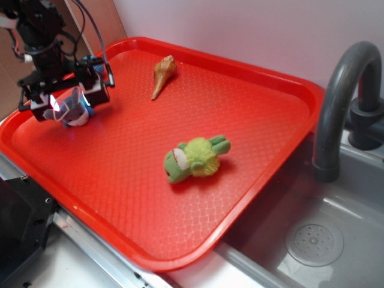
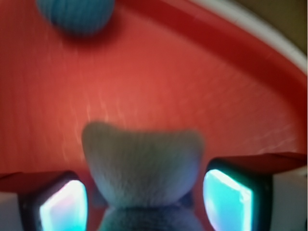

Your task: Grab the gray animal.

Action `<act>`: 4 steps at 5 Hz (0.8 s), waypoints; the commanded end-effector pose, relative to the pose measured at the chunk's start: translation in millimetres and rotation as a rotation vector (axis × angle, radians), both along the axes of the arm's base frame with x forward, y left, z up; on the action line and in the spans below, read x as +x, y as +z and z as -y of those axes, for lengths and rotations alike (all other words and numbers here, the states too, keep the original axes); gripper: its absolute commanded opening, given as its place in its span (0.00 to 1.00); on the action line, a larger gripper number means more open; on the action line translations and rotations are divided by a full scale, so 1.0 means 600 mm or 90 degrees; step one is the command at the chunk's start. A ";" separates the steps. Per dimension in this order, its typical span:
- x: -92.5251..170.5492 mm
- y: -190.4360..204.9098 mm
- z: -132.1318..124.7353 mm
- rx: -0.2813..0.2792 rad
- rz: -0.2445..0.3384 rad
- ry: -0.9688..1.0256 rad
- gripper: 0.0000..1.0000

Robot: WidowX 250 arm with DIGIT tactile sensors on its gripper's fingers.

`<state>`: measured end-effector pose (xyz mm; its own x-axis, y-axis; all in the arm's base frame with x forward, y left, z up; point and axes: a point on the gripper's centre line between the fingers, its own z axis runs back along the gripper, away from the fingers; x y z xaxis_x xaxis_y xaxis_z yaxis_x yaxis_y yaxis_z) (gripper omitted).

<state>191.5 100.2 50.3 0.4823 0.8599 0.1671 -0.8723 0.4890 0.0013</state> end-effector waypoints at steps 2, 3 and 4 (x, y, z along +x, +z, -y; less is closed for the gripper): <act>-0.015 -0.021 -0.009 -0.004 0.014 -0.003 0.00; -0.019 -0.014 -0.010 -0.007 0.018 -0.004 0.00; -0.023 0.017 -0.021 -0.011 -0.015 -0.032 0.00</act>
<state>179.8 100.6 43.7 0.5436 0.8349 0.0863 -0.8394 0.5412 0.0511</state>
